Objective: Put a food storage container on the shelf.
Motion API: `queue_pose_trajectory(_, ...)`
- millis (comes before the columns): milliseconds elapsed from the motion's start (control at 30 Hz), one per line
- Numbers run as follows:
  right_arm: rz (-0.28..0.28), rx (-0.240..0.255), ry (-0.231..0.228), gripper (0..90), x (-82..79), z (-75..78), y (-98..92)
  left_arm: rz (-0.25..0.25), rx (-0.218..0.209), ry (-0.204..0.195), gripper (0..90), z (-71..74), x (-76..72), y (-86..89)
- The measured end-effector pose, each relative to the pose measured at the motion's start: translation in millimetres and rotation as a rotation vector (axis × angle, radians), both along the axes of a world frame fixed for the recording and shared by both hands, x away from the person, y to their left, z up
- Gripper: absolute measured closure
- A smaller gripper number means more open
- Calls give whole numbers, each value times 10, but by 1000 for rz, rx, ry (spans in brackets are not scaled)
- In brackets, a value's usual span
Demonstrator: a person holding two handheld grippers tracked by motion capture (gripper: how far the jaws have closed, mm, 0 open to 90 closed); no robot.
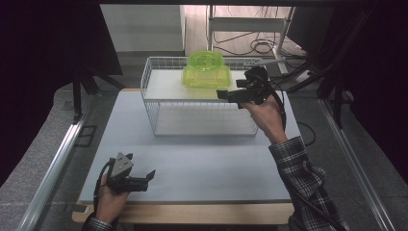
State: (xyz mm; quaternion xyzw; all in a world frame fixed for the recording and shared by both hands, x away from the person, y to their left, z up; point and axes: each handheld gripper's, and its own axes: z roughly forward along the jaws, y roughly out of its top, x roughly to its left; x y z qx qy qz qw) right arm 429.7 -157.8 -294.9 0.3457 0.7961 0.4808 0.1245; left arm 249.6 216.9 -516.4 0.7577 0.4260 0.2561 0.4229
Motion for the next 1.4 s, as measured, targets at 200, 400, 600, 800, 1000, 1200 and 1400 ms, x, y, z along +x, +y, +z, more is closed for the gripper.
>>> queue_pose_trajectory(200, 10, -35, -24, 55, -80, -61, -16, -1, 0, 3, 0, 1, -1, 0)
queue_pose_trajectory(400, 21, -58, -37, 45, -158, -135, -21, -5, 4, 4, 0, -3, 0, -6)
queue_pose_trajectory(600, 30, -68, -47, 41, -229, -213, -38, -6, 8, 5, 0, -5, 1, -9)
queue_pose_trajectory(800, 38, -69, -48, 38, -284, -293, -65, -9, 7, 6, 0, -6, 0, -14)
queue_pose_trajectory(1000, 41, -69, -52, 37, -329, -375, -106, -20, 2, 7, 0, -6, -1, -18)
queue_pose_trajectory(1200, 39, -76, -51, 35, -373, -472, -152, -32, 6, 11, 0, -10, 0, -35)
queue_pose_trajectory(1400, 40, -79, -56, 34, -426, -559, -198, -34, 4, 10, 0, -10, 0, -36)
